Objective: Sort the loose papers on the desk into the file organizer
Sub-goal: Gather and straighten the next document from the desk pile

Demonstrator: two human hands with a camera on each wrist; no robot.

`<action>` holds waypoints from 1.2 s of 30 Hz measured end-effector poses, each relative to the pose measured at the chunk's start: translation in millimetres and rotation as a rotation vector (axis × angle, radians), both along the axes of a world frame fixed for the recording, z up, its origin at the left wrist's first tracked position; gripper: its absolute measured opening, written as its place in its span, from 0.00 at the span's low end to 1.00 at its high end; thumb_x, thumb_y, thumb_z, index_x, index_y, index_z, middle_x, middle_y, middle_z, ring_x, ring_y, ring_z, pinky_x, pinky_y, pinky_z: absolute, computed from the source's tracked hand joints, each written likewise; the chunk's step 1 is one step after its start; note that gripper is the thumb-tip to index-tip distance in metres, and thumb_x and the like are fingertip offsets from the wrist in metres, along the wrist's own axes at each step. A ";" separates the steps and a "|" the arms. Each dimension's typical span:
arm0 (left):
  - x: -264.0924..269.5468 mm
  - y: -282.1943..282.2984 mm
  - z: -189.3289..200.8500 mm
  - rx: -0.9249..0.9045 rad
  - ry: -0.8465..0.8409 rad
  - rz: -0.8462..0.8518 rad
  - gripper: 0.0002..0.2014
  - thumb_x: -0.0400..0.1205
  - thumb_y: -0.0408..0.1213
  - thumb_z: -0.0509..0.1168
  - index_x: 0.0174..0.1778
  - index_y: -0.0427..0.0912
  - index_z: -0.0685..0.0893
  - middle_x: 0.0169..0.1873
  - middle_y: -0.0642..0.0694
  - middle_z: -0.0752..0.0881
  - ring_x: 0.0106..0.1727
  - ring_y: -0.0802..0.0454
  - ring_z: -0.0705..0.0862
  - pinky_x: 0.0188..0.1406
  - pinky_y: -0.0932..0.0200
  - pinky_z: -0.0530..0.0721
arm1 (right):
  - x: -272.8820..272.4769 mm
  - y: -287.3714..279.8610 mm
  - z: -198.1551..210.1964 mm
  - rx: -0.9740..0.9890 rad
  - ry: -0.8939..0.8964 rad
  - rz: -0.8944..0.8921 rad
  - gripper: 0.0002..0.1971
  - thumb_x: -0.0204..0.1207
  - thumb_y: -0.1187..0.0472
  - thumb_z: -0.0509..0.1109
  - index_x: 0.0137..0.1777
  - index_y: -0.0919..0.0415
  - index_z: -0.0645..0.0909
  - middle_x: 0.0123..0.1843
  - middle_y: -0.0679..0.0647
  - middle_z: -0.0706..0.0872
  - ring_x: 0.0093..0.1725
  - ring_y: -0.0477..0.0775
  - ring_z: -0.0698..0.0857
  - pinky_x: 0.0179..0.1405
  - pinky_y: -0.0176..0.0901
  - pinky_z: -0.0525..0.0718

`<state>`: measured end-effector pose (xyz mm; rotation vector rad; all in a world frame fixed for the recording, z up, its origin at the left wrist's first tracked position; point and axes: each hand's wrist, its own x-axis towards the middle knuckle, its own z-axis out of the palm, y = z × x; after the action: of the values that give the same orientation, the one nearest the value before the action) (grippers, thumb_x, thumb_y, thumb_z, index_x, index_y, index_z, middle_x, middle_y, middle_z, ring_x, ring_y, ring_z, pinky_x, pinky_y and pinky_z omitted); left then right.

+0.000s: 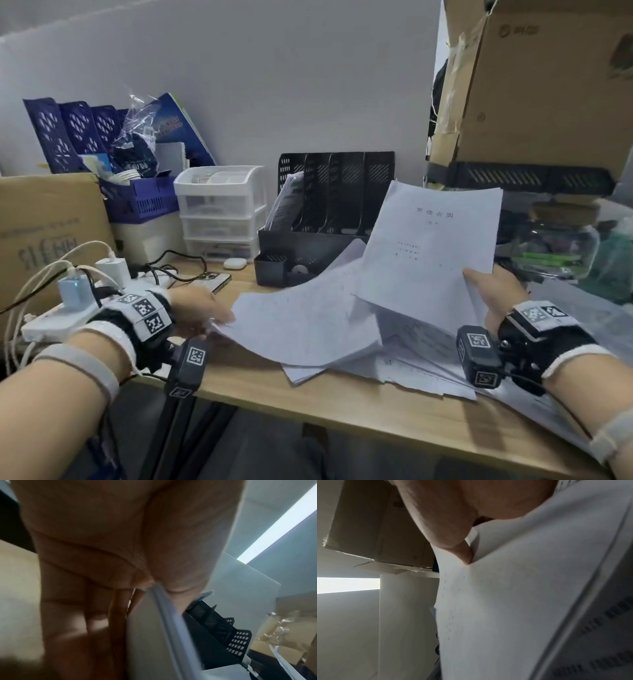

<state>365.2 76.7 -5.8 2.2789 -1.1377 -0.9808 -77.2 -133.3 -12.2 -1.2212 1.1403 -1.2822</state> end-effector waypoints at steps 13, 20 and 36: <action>-88.3 -66.7 27.6 0.045 -0.391 -0.398 0.31 0.79 0.48 0.76 0.79 0.52 0.77 0.76 0.47 0.79 0.75 0.47 0.80 0.77 0.48 0.78 | 9.2 3.4 -16.2 0.123 -0.003 -0.094 0.16 0.83 0.64 0.64 0.69 0.67 0.77 0.69 0.64 0.83 0.63 0.67 0.83 0.67 0.58 0.80; -125.3 -115.5 18.5 0.310 -0.777 -0.454 0.55 0.60 0.76 0.73 0.79 0.47 0.75 0.73 0.49 0.82 0.72 0.43 0.82 0.74 0.45 0.78 | -2.3 10.5 -26.0 0.151 -0.034 -0.046 0.18 0.86 0.63 0.62 0.72 0.70 0.76 0.70 0.58 0.81 0.66 0.62 0.80 0.59 0.35 0.80; -101.4 -79.7 46.9 -0.306 -0.458 -0.368 0.14 0.83 0.45 0.70 0.63 0.45 0.87 0.55 0.48 0.92 0.56 0.49 0.91 0.59 0.54 0.88 | 4.2 17.5 -29.9 0.137 -0.287 0.164 0.11 0.84 0.64 0.66 0.64 0.58 0.83 0.52 0.54 0.90 0.50 0.58 0.88 0.42 0.50 0.85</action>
<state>263.8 -3.1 41.1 2.1344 -1.8050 -0.3559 -73.0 -115.9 -42.1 -0.9728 0.8859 -1.1903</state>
